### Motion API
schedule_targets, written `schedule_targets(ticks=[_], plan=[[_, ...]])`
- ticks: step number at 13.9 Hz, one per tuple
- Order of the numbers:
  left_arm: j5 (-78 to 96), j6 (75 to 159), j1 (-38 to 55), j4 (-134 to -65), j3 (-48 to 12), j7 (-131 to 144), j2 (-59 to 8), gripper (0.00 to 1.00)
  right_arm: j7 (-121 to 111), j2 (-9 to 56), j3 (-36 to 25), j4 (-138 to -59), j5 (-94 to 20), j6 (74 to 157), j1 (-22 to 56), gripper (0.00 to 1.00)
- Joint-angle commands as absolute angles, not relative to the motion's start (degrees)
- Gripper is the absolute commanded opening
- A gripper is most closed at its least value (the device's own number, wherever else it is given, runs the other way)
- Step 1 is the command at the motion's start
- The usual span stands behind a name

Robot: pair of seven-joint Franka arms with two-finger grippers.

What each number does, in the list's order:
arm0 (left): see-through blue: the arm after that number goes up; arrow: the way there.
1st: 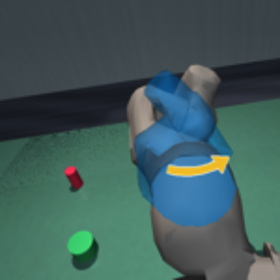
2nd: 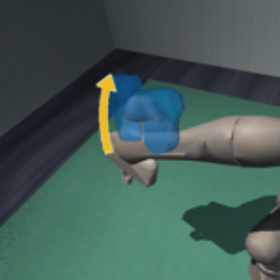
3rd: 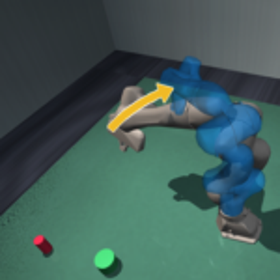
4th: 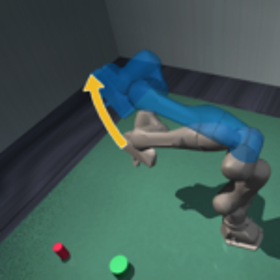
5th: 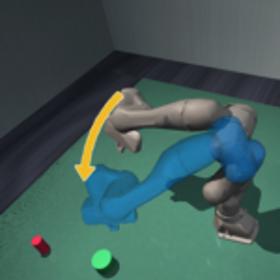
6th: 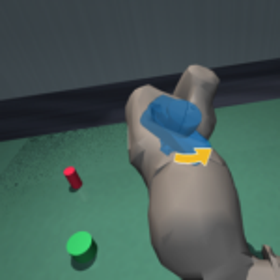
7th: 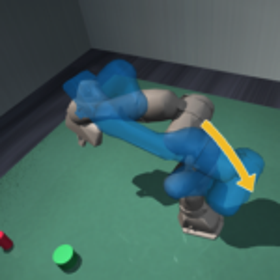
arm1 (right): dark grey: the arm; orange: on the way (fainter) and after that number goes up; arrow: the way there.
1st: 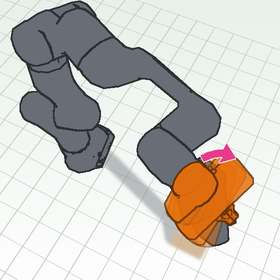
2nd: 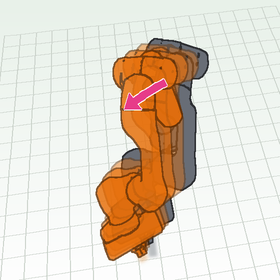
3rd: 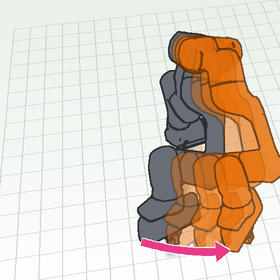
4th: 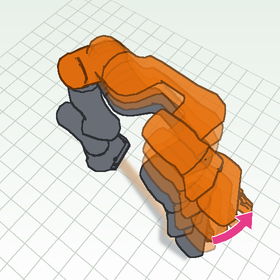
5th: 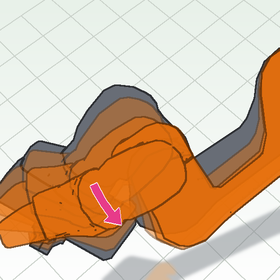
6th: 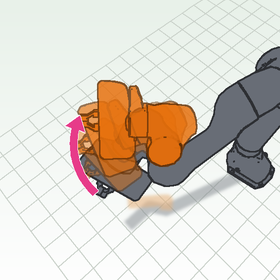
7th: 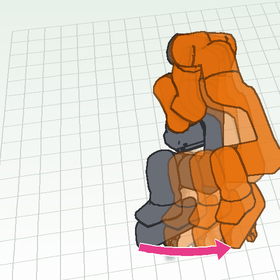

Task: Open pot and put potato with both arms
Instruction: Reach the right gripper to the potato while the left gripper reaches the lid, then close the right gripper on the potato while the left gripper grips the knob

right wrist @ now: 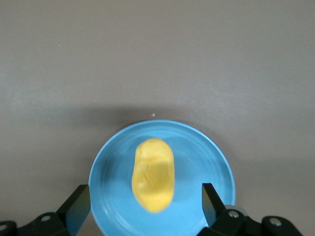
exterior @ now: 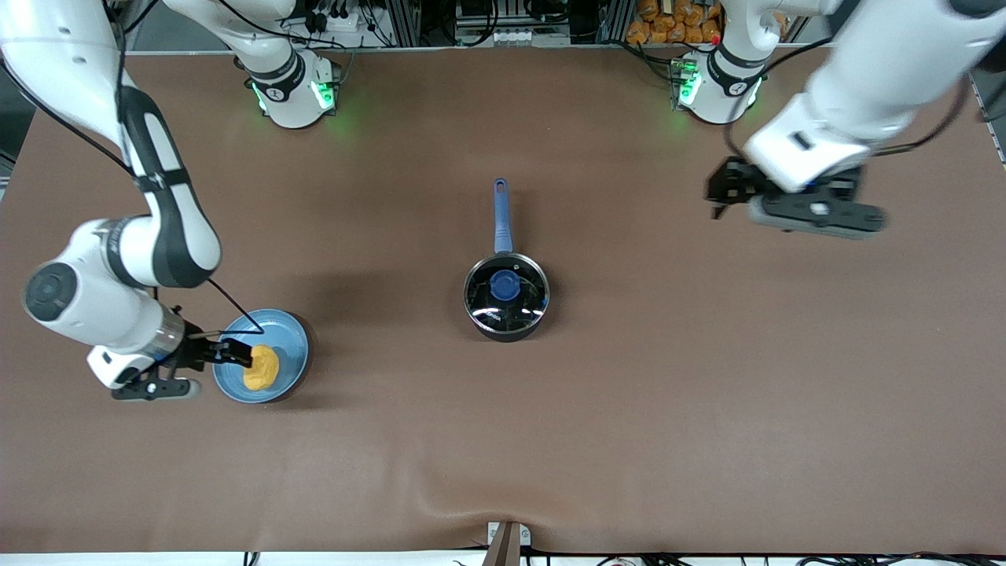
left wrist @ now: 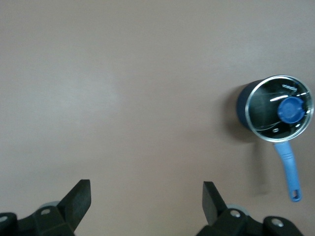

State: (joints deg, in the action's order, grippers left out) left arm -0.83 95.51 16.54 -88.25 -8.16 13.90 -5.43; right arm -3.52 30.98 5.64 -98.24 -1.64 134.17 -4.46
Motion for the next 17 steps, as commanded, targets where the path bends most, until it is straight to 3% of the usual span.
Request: schedule_targets(ticks=[1, 6, 12, 17], plan=[[-2.0, 99.0, 24.7, -87.8, -5.1, 21.9, -9.3, 1.0, -3.1, 34.3, 5.5, -99.0, -2.6, 140.0, -4.2, 1.0], [-1.8, 111.2, 37.3, -87.3, -1.7, 39.1, -19.3, 1.0, -3.2, 39.2, 5.6, -99.9, -2.7, 148.3, -4.1, 1.0], [-1.2, 127.2, 41.3, -87.1, -1.7, 49.5, -30.9, 1.0, -2.9, 39.6, 5.6, -101.7, -2.7, 148.4, -4.3, 1.0], [-1.2, 130.5, 43.2, -87.1, -1.7, 53.3, -34.6, 1.0, -2.9, 39.4, 5.6, -102.3, -2.8, 147.8, -4.4, 1.0]])
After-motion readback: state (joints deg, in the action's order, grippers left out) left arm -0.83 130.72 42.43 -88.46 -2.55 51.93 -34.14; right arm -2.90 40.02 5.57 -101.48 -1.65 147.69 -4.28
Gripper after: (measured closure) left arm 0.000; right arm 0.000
